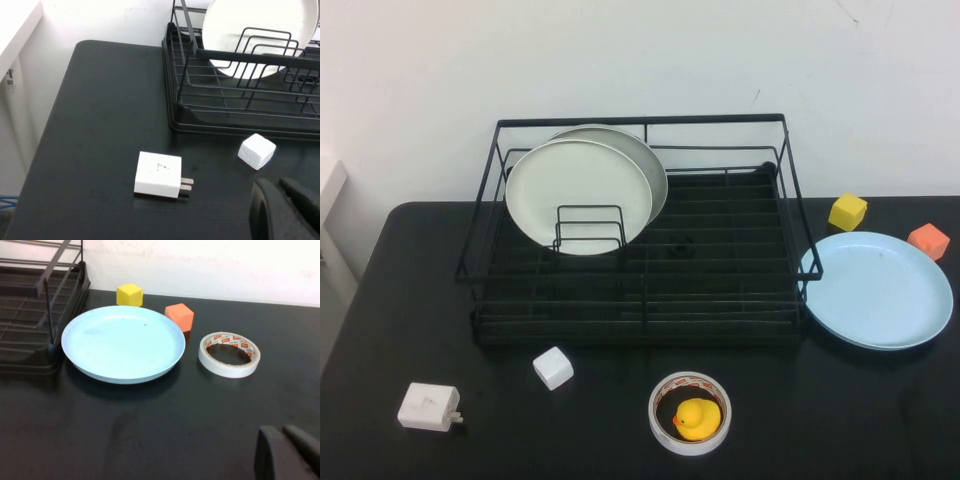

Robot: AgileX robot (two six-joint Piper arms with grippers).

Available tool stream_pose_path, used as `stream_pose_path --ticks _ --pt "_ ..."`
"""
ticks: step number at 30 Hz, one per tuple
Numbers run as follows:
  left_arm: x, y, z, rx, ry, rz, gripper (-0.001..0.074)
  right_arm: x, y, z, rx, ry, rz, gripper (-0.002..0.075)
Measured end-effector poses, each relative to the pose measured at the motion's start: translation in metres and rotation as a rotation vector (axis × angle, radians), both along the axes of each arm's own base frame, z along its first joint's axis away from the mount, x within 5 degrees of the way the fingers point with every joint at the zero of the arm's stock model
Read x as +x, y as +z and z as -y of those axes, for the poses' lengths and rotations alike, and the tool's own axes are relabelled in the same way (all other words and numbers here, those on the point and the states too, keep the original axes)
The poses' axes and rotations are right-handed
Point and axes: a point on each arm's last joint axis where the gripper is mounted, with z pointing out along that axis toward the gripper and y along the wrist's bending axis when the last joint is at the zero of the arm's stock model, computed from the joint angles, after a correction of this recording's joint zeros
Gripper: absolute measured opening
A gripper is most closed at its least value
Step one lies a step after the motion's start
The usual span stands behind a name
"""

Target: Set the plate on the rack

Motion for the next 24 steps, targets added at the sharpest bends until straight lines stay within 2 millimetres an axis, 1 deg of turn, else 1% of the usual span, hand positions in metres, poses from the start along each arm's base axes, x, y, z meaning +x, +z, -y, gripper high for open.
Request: stream_pose_path --ticks 20,24 --pt "0.0 0.0 0.0 0.0 0.0 0.0 -0.0003 0.0 0.0 0.0 -0.001 0.0 0.0 -0.0002" --pt "0.0015 0.0031 0.0001 -0.004 0.0 0.053 -0.0003 0.0002 0.0006 0.0004 -0.012 -0.001 0.007 -0.0002"
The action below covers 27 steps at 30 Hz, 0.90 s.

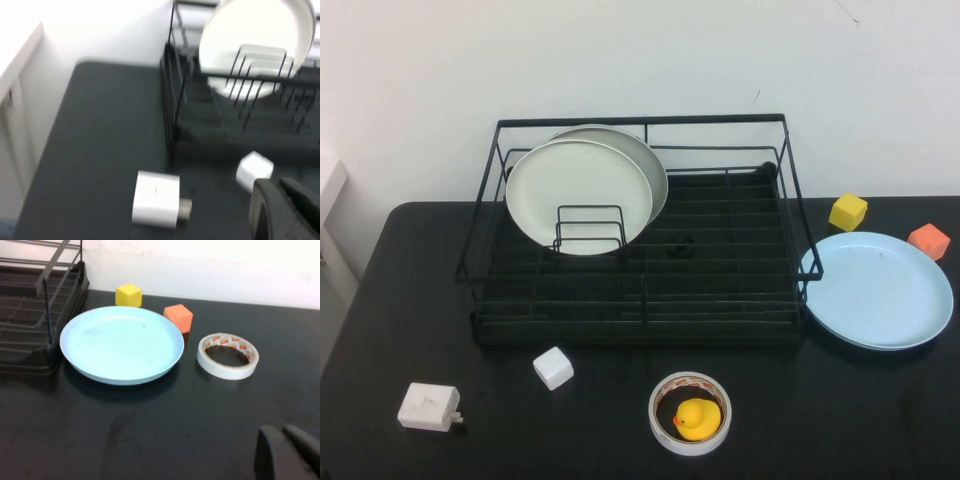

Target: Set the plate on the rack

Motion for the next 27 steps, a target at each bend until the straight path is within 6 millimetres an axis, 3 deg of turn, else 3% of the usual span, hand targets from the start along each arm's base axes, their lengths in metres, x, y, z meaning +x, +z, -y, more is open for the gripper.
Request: stream_pose_path --ticks 4,11,16,20,27 --pt "0.002 0.015 0.0 -0.008 -0.001 0.174 -0.0003 0.002 0.004 0.0 -0.01 0.003 0.073 -0.0002" --pt "-0.006 0.058 0.0 -0.061 -0.007 0.658 -0.0003 0.005 0.038 -0.002 -0.038 0.022 0.451 -0.0002" --pt "-0.017 0.075 -0.001 -0.088 -0.01 0.879 -0.0003 0.001 0.056 -0.003 -0.041 0.032 0.659 -0.0002" --pt "-0.022 0.082 -0.001 -0.097 -0.012 0.969 -0.0003 -0.002 0.063 -0.003 -0.036 0.036 0.739 -0.0002" --pt "-0.021 0.08 -0.001 -0.094 -0.012 0.95 -0.0003 -0.003 0.065 -0.003 -0.033 0.037 0.766 -0.0002"
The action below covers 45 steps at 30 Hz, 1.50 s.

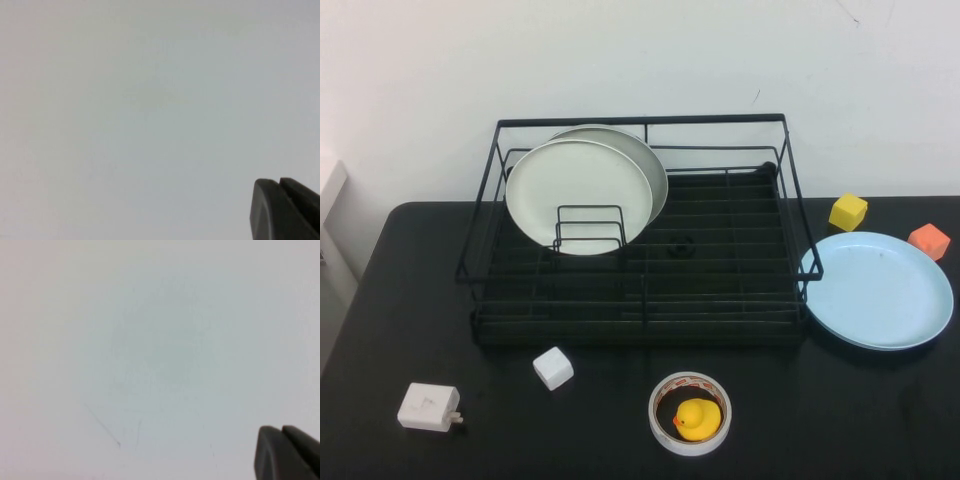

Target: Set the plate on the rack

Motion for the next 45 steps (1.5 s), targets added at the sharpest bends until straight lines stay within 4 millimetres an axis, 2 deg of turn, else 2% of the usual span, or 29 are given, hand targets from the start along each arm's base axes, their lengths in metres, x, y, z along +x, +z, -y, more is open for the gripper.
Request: stream_pose_path --ticks 5,8,10,14,17,21,26,33,36,40,45 --pt "0.001 -0.001 0.0 0.025 0.026 -0.01 -0.0003 -0.003 0.005 0.0 -0.01 -0.001 0.067 -0.0002" --pt "0.006 -0.003 0.0 0.055 0.045 -0.116 -0.0003 -0.004 0.012 0.0 -0.016 -0.005 0.058 -0.0002" --pt "0.007 0.002 0.0 0.076 0.051 -0.204 -0.0003 -0.007 0.026 0.0 -0.016 -0.009 0.051 -0.0002" --pt "0.002 0.03 -0.001 0.106 0.063 -0.281 -0.0003 -0.018 0.06 0.0 -0.026 -0.021 0.05 -0.0002" --pt "0.005 0.049 -0.001 0.124 0.066 -0.352 -0.0003 -0.024 0.082 0.0 -0.027 -0.028 0.01 -0.0002" --pt "0.023 0.058 0.001 0.136 0.057 -0.487 -0.0002 -0.012 0.095 0.002 -0.016 -0.036 -0.22 -0.0002" --pt "0.05 0.043 0.005 0.091 0.014 -0.71 -0.0003 0.026 0.092 0.004 -0.021 -0.038 -0.561 -0.0002" --pt "0.076 0.017 0.011 -0.094 -0.076 -1.013 -0.0003 0.093 0.062 -0.003 -0.04 0.103 -1.085 -0.0002" --pt "0.081 0.012 0.014 -0.184 -0.112 -1.063 -0.0003 0.124 0.045 -0.01 -0.064 0.222 -1.22 -0.0002" --pt "0.084 0.01 0.015 -0.219 -0.126 -1.084 -0.0003 0.165 0.021 -0.016 -0.037 0.347 -1.376 -0.0002" --pt "0.084 0.009 0.015 -0.219 -0.127 -1.097 -0.0002 0.22 -0.016 -0.015 0.011 0.39 -1.547 -0.0002"
